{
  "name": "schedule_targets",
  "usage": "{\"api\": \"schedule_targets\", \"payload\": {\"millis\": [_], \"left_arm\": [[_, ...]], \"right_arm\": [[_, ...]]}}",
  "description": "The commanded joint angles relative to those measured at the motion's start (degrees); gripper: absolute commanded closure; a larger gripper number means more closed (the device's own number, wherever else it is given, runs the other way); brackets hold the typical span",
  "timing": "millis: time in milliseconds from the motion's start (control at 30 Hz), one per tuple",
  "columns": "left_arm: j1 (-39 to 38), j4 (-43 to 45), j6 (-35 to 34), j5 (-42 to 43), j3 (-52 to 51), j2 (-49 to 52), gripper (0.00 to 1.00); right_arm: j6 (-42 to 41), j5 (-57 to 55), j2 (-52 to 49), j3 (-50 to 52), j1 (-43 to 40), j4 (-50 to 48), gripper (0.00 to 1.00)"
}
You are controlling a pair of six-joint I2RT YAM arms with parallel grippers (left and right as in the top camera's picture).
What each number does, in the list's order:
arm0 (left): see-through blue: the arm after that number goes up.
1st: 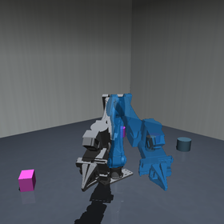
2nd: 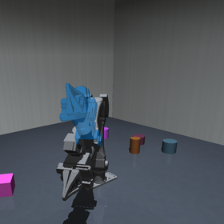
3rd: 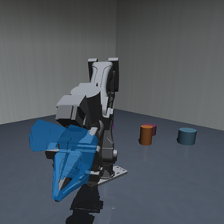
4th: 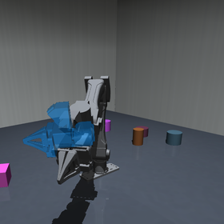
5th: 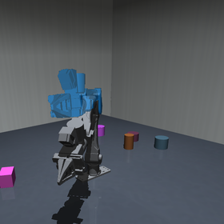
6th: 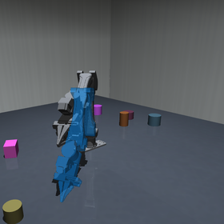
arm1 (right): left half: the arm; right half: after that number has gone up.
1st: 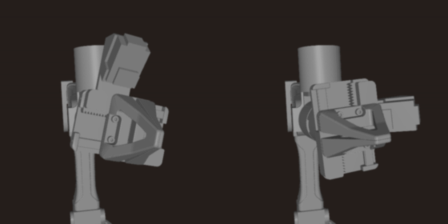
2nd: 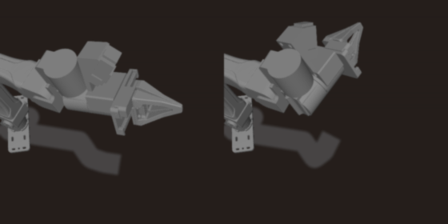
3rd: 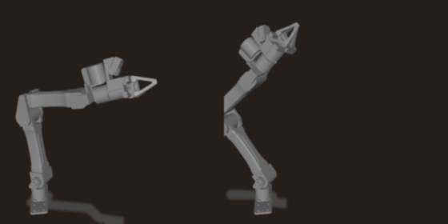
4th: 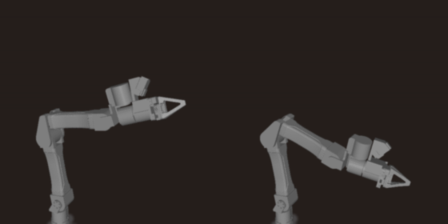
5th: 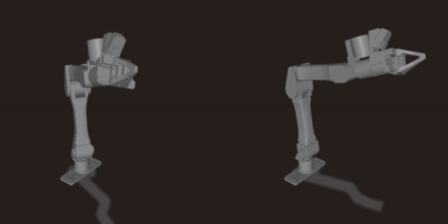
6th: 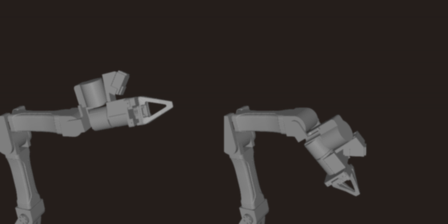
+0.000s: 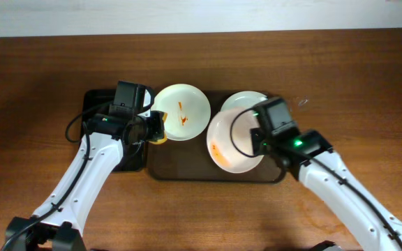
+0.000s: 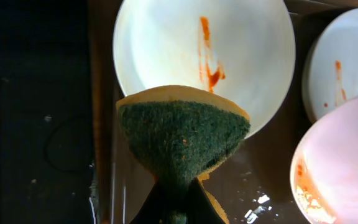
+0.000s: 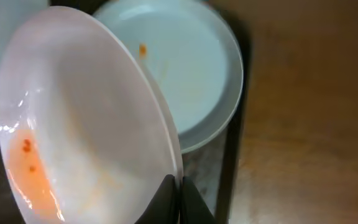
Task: Clean dirty plates on tray and stack at the side
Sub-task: 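Carry the scrubbed plate with the right gripper to the table's right side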
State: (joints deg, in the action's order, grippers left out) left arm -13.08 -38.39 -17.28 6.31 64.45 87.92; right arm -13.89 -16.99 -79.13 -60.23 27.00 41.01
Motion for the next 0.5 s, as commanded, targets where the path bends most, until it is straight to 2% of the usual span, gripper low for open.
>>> {"api": "schedule_targets", "payload": {"millis": [0,167,467], "left_arm": [[0.3,-0.1,0.9,-1.7,0.0,-0.1,1.00],[0.3,0.0,0.9,-1.6,0.0,-0.1,1.00],[0.3,0.0,0.9,-1.6,0.0,-0.1,1.00]], "right_arm": [[0.4,-15.5,-0.1,-1.4,6.6,-1.1,0.96],[0.4,-32.2,-0.2,-1.4,15.1,-5.8,0.96],[2.1,-33.8,-0.2,-1.4,17.3,-7.0,0.96]]}}
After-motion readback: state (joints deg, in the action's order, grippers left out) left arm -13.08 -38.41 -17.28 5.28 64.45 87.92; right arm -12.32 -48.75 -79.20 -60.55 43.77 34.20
